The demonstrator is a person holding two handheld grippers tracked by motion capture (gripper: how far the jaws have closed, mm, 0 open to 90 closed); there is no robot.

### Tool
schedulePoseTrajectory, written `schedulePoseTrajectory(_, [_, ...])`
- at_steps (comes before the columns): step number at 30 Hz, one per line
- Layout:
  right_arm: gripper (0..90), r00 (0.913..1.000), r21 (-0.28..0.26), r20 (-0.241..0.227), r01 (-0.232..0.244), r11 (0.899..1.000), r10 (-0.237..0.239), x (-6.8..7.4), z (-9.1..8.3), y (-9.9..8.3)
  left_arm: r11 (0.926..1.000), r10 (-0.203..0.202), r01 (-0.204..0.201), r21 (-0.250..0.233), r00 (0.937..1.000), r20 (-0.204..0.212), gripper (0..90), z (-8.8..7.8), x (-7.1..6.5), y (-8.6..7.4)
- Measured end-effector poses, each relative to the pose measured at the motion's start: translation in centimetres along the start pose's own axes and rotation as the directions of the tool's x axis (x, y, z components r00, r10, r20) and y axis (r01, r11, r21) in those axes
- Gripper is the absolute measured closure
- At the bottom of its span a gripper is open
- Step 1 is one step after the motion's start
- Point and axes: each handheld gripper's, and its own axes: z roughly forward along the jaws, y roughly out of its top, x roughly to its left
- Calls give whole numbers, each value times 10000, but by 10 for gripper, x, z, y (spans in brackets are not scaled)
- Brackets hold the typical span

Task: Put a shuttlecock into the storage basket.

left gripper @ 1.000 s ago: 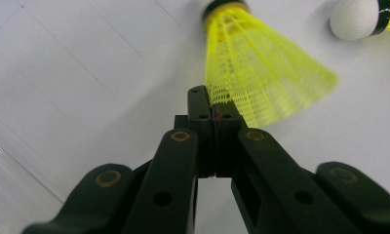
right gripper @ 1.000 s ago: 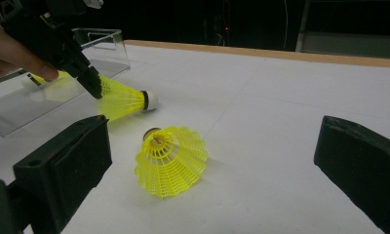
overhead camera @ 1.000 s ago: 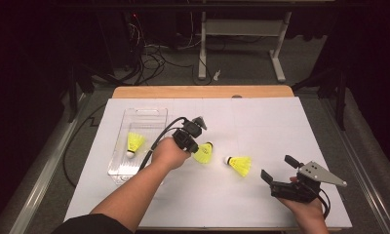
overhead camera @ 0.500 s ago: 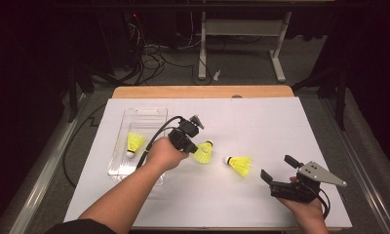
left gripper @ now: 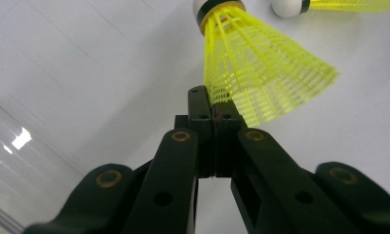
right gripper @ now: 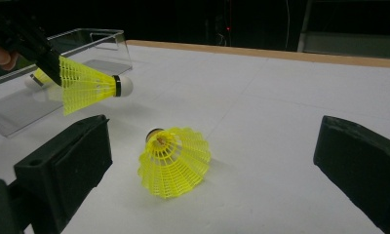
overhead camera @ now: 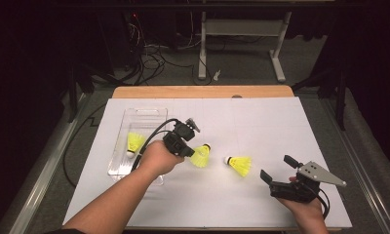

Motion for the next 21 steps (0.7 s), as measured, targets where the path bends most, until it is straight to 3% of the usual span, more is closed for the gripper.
schedulePoseTrajectory(21, [10, 9999, 84, -22, 111, 9999, -110, 2, 2, 0, 9987, 183, -189, 474, 9997, 131, 899, -23, -6, -24])
